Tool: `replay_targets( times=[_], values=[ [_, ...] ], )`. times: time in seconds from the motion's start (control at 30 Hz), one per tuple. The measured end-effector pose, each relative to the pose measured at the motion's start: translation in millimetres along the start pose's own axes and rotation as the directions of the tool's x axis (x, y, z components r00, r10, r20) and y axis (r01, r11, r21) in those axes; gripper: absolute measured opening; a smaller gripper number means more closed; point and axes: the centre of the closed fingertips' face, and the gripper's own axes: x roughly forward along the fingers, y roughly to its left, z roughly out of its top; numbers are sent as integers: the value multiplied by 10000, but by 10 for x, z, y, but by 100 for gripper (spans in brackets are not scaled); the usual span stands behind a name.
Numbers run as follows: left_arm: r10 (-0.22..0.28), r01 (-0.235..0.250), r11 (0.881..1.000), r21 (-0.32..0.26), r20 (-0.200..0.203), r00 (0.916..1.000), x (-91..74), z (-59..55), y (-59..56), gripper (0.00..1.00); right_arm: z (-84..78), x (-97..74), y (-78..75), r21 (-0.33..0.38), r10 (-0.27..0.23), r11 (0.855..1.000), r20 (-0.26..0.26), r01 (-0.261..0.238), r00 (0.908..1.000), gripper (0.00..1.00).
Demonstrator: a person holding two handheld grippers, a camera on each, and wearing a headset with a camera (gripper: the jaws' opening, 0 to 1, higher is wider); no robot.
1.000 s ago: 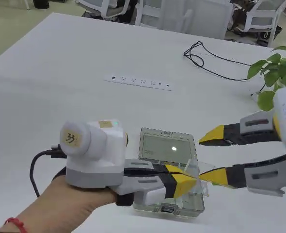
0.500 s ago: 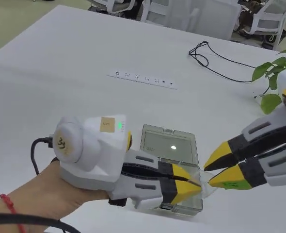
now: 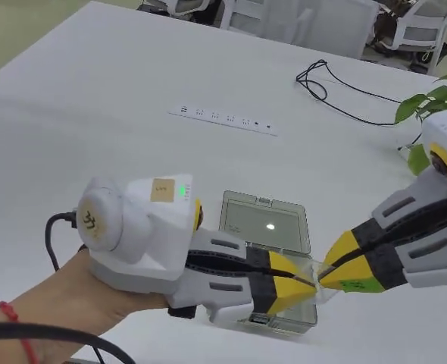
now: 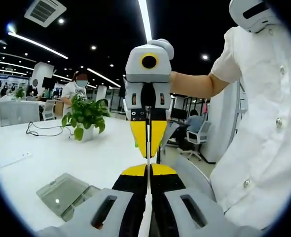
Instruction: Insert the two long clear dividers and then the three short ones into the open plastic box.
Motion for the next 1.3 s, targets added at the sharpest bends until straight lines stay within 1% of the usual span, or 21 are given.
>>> replay_targets(
  times=[0.13,0.2,0.3,0.47,0.6,0.67,0.7,0.8,0.87,0.93,1.0,1.07,1.17,1.27,1.3],
  values=[
    [70,-70,9999,-86,-27,10000,5,-16,11,0,-15,11,-8,62,-20,10000,14,20,10000,2],
    [68,-69,9998,-211,-39,10000,7,-27,8,0,-21,20,1,29,-24,10000,-29,24,10000,2],
    [139,-140,9996,-231,-42,9999,7,-40,15,0,-42,26,-2,-10,-68,10000,-125,68,9999,2],
    [354,-359,9988,-334,-132,9993,-27,-85,56,7,-30,8,-7,53,-157,9999,-70,157,9999,2],
    [558,-565,9974,-437,-182,9983,-76,-127,97,11,-48,-28,-51,116,-370,9992,-111,372,9993,2],
    [720,-729,9962,-481,-201,9972,-107,-151,128,15,-53,-49,-79,179,-468,9987,-84,469,9989,2],
    [921,-932,9941,-552,-225,9955,-127,-166,162,18,-58,-56,-93,199,-526,9984,-88,527,9986,2],
    [1332,-1343,9887,-671,-203,9909,-185,-194,244,27,-106,-80,-171,273,-806,9963,-214,811,9965,2],
    [1583,-1603,9837,-815,-308,9869,-226,-230,295,35,-132,-91,-214,333,-929,9950,-260,937,9953,2],
    [1795,-1822,9797,-837,-380,9830,-268,-261,340,41,-160,-105,-268,414,-1100,9929,-323,1113,9934,2],
    [1953,-1991,9752,-966,-469,9796,-308,-290,376,45,-194,-113,-313,383,-1234,9914,-440,1251,9914,2],
    [2113,-2155,9719,-944,-522,9760,-348,-322,411,48,-237,-117,-371,436,-1357,9895,-545,1381,9893,2],
    [2304,-2363,9664,-1011,-670,9708,-394,-376,455,52,-347,-114,-481,318,-1688,9845,-942,1724,9811,2],
    [2482,-2562,9607,-1069,-824,9652,-439,-439,495,59,-430,-93,-559,286,-1831,9818,-1154,1875,9763,2],
    [2538,-2621,9590,-1081,-848,9635,-458,-461,510,61,-475,-82,-591,237,-1901,9806,-1298,1947,9732,2]
  ],
)
